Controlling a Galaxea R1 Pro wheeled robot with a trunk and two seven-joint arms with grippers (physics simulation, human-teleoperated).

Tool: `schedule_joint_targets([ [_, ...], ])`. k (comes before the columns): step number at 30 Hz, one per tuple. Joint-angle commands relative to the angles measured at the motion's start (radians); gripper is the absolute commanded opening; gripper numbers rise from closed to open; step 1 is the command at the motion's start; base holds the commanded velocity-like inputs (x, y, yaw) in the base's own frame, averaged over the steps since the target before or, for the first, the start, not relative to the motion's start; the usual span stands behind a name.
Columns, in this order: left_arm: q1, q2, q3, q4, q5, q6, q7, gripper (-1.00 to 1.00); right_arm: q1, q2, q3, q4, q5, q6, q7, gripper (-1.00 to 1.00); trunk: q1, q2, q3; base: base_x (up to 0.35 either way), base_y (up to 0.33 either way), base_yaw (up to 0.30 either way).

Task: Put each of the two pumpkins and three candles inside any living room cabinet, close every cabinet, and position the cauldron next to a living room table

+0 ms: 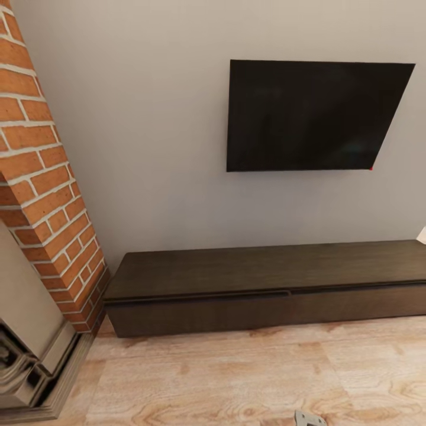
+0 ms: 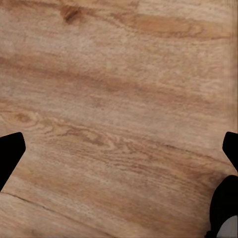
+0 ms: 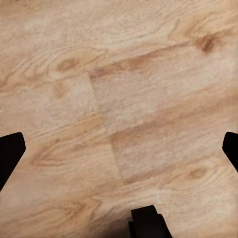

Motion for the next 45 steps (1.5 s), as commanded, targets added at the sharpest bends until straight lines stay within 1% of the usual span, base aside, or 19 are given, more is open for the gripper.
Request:
schedule_joint_targets([
  [1, 0.000, -0.003, 0.003, 0.000, 0.006, 0.002, 0.001, 1.00, -0.001, 0.001, 0.007, 0.003, -0.007, -0.003, 0.000, 1.00, -0.004, 0.007, 0.002, 0.000, 0.000, 0.000],
  [4, 0.001, -0.009, 0.003, 0.011, 0.004, 0.002, 0.001, 1.00, -0.001, 0.001, 0.007, 0.003, -0.007, -0.003, 0.000, 1.00, -0.016, 0.028, 0.012, 0.000, 0.000, 0.000],
  [8, 0.001, -0.018, 0.003, 0.028, -0.019, 0.002, 0.001, 1.00, -0.001, 0.001, 0.007, 0.003, -0.007, -0.003, 0.000, 1.00, -0.031, 0.056, 0.024, 0.000, 0.000, 0.000],
  [9, 0.001, -0.018, 0.003, 0.031, -0.030, 0.002, 0.001, 1.00, -0.001, 0.001, 0.007, 0.003, -0.007, -0.003, 0.000, 1.00, -0.035, 0.063, 0.027, 0.000, 0.000, 0.000],
  [12, 0.001, -0.020, 0.002, 0.033, -0.039, 0.002, 0.001, 1.00, -0.001, 0.001, 0.007, 0.003, -0.007, -0.003, 0.000, 1.00, -0.046, 0.084, 0.037, 0.000, 0.000, 0.000],
  [18, 0.001, -0.024, 0.002, 0.037, -0.044, 0.002, 0.001, 1.00, -0.001, 0.001, 0.007, 0.003, -0.007, -0.003, 0.000, 1.00, -0.069, 0.126, 0.056, 0.000, 0.000, 0.000],
  [27, 0.002, -0.026, 0.003, 0.038, -0.042, 0.003, 0.001, 1.00, -0.001, 0.001, 0.007, 0.003, -0.007, -0.003, 0.000, 1.00, -0.104, 0.189, 0.084, 0.000, 0.000, 0.000],
  [29, 0.005, -0.039, 0.003, 0.038, -0.040, 0.002, 0.001, 1.00, -0.001, 0.001, 0.007, 0.003, -0.007, -0.003, 0.000, 1.00, -0.111, 0.203, 0.090, 0.000, 0.000, 0.000],
  [32, 0.007, -0.051, 0.003, 0.038, -0.041, 0.002, 0.001, 1.00, -0.001, 0.001, 0.007, 0.003, -0.007, -0.003, 0.000, 1.00, -0.123, 0.224, 0.099, 0.000, 0.000, 0.000],
  [37, 0.010, -0.066, 0.003, 0.038, -0.041, 0.001, 0.001, 1.00, -0.001, 0.001, 0.007, 0.003, -0.007, -0.003, 0.000, 1.00, -0.142, 0.259, 0.115, 0.000, 0.000, 0.000],
  [43, 0.019, -0.100, 0.002, 0.038, -0.043, 0.002, 0.001, 1.00, -0.001, 0.001, 0.007, 0.003, -0.007, -0.003, 0.000, 1.00, -0.165, 0.301, 0.134, 0.000, 0.000, 0.000],
  [45, 0.023, -0.106, 0.002, 0.038, -0.043, 0.002, 0.001, 1.00, -0.001, 0.001, 0.007, 0.003, -0.007, -0.003, 0.000, 1.00, -0.173, 0.315, 0.140, 0.000, 0.000, 0.000],
])
